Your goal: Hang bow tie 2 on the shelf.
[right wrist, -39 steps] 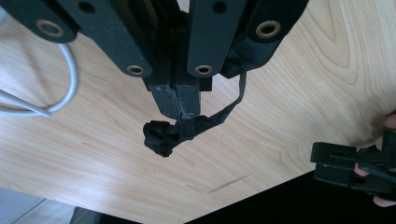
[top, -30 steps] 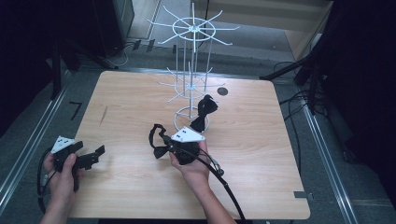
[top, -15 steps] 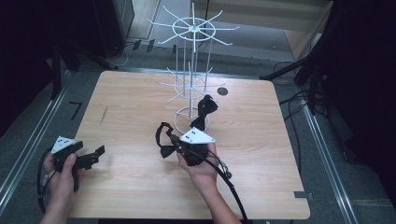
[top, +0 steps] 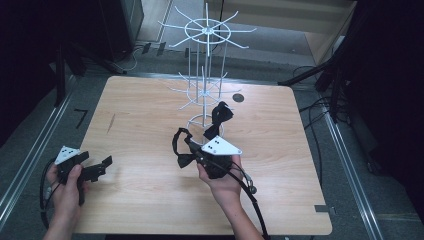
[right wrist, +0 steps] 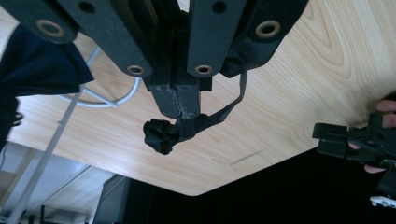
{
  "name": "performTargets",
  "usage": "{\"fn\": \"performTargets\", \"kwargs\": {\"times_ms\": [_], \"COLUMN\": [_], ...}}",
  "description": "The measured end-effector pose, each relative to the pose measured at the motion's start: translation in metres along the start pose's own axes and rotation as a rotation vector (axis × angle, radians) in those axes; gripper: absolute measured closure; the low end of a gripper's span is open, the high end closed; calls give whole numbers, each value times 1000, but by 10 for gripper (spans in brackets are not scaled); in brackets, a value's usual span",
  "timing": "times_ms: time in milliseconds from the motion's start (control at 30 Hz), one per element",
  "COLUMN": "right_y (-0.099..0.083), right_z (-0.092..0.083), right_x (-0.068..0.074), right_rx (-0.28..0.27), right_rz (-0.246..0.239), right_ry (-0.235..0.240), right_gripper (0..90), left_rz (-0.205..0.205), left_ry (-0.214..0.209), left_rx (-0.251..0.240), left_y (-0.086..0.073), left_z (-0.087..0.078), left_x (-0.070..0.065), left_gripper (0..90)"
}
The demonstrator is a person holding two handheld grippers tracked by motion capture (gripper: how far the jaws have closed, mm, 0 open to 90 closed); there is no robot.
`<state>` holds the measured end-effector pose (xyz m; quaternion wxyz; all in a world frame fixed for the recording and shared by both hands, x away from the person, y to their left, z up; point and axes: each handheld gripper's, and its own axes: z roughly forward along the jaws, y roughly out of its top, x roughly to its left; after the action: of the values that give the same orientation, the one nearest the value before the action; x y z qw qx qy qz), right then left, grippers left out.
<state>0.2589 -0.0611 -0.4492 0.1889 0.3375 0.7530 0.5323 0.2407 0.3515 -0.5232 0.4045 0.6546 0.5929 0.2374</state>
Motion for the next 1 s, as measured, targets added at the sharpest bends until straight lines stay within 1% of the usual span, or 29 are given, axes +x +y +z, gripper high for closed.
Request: {"fn": "performTargets", "kwargs": {"times_ms": [233, 400, 800, 1000], "right_y": [6, 11, 24, 28], "right_z": [-10, -16, -28, -32], "right_x": [-1, -1, -1, -2], "right_rx": [-26, -43, -82, -99], "right_rz": [-12, -11, -34, -37], "right_ry": [-6, -11, -23, -29], "right_gripper": [900, 900, 900, 900], "left_rz": [0, -1, -1, 2], "left_ry": [0, 0, 0, 0], "left_rx": [1, 0, 1, 5], "left_y": [0, 0, 0, 0], "left_z": [0, 0, 0, 0], "left_x": [0, 0, 0, 0], "left_gripper": [77, 77, 77, 77]}}
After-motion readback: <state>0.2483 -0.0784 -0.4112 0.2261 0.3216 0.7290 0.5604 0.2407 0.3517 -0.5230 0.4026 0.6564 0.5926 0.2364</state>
